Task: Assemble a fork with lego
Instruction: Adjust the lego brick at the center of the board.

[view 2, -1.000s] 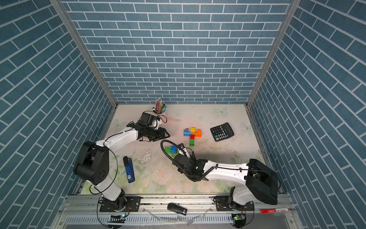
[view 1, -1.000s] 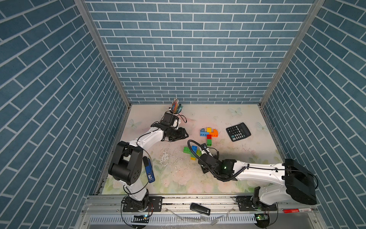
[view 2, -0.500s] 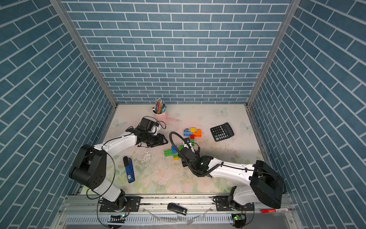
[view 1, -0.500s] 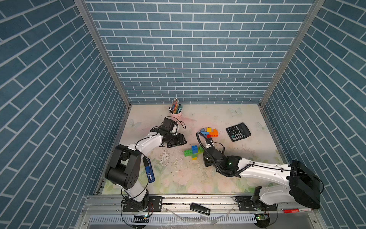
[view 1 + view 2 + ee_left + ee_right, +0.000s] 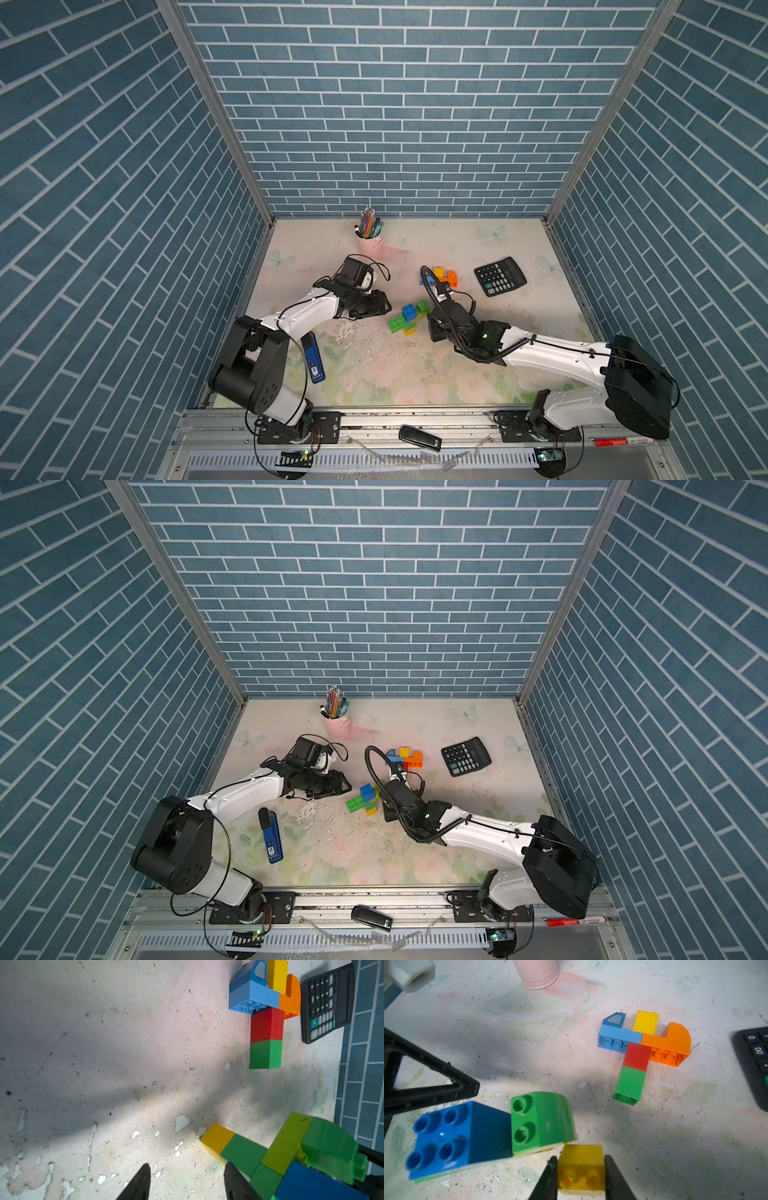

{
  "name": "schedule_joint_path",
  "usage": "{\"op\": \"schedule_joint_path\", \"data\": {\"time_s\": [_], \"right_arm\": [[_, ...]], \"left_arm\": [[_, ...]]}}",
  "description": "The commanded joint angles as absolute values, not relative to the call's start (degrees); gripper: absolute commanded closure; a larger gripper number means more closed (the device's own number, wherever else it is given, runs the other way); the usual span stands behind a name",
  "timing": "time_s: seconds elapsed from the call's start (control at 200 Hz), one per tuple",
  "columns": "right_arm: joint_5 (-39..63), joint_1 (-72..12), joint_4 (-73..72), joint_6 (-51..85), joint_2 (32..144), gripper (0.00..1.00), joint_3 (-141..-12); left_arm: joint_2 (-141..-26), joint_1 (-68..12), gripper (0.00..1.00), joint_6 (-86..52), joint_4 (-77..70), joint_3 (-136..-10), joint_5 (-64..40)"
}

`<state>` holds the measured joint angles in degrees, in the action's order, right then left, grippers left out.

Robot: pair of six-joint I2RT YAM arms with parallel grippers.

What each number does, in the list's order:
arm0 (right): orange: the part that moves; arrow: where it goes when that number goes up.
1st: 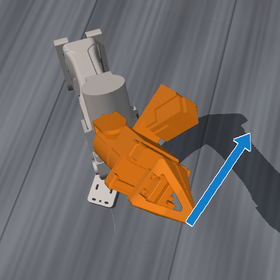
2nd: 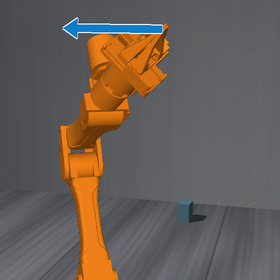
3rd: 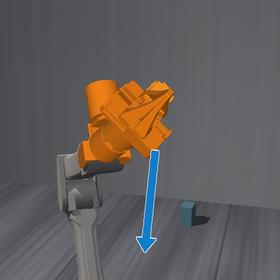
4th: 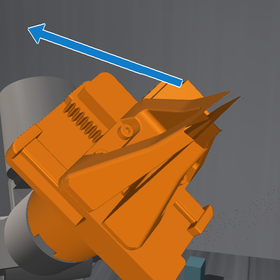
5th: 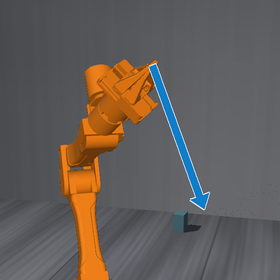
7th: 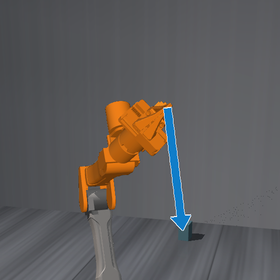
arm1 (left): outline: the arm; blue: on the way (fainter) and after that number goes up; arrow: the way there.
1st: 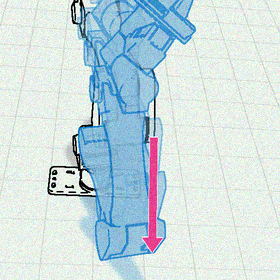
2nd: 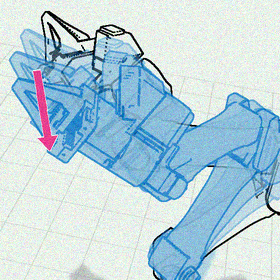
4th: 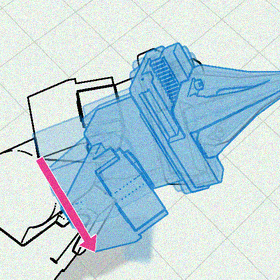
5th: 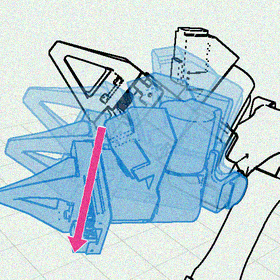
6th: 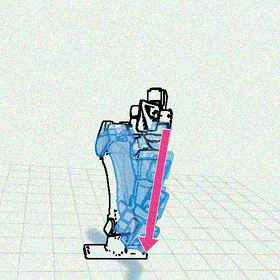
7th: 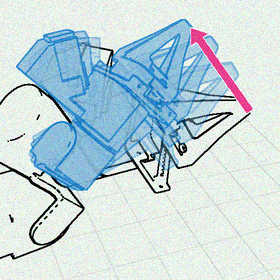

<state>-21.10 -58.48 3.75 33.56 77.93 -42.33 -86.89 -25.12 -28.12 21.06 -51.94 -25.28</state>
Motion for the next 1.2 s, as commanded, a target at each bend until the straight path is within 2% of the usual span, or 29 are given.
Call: {"op": "schedule_joint_path", "data": {"time_s": [0.0,1.195], "right_arm": [[-18.97,-57.24,2.30,31.36,79.22,1.00,-44.35],[3.19,-45.62,-3.08,15.29,87.52,1.00,-50.19]], "left_arm": [[-85.10,-26.10,0.41,-28.69,20.83,-51.06,-24.41],[-78.40,-38.42,0.42,-39.90,15.28,-43.51,-18.09]]}}
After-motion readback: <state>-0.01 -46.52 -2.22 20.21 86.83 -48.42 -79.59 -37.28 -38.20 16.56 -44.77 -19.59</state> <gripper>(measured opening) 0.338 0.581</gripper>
